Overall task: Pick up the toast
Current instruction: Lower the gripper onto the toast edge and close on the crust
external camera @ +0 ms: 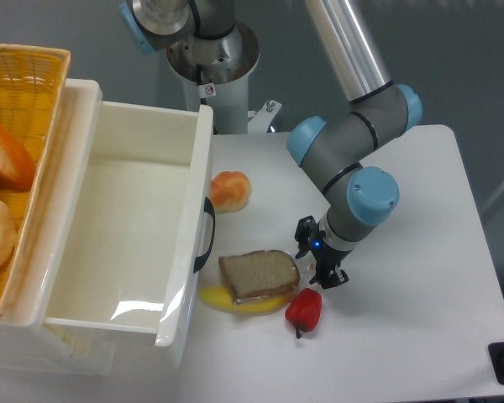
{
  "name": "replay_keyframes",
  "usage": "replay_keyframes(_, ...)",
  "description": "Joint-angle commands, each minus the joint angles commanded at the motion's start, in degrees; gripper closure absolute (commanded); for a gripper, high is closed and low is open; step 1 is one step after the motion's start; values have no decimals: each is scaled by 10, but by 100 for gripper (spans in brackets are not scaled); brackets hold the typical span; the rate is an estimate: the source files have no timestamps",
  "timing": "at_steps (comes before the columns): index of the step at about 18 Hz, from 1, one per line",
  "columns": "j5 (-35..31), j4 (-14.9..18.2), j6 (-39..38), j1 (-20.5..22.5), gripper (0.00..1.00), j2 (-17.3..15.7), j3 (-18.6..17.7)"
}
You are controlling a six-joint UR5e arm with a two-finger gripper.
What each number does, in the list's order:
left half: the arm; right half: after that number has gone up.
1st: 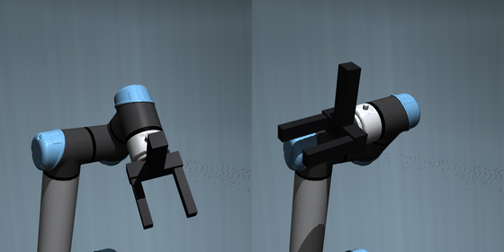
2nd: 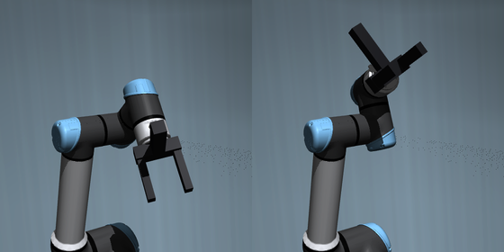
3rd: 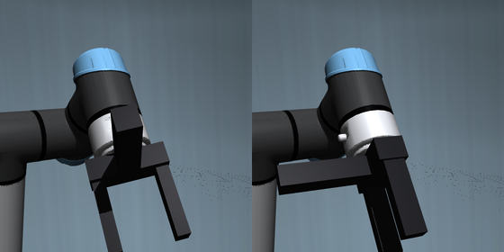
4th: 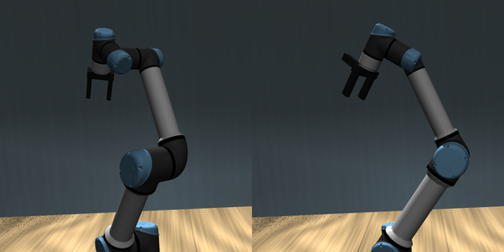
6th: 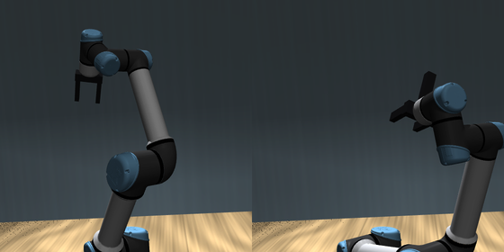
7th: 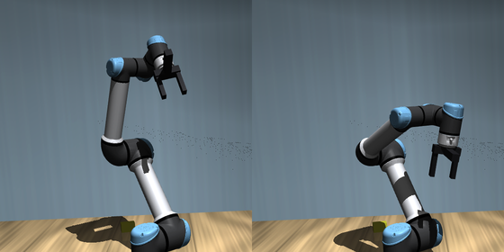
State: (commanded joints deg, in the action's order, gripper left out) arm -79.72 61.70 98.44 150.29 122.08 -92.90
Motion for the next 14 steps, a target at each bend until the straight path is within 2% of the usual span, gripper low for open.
replay_keyframes(1, -1, 1, 1, 1, 77, 1, -2)
replay_keyframes(3, -1, 1, 2, 1, 82, 1, -6)
replay_keyframes(4, -2, 1, 2, 1, 91, 1, -6)
replay_keyframes(6, -3, 2, 2, 2, 100, -1, -11)
replay_keyframes(11, -4, 4, 1, 4, 100, -6, -10)
replay_keyframes(12, -11, 12, 0, 6, 100, -14, -10)
replay_keyframes(14, -29, 48, -3, 10, 100, -31, -1)
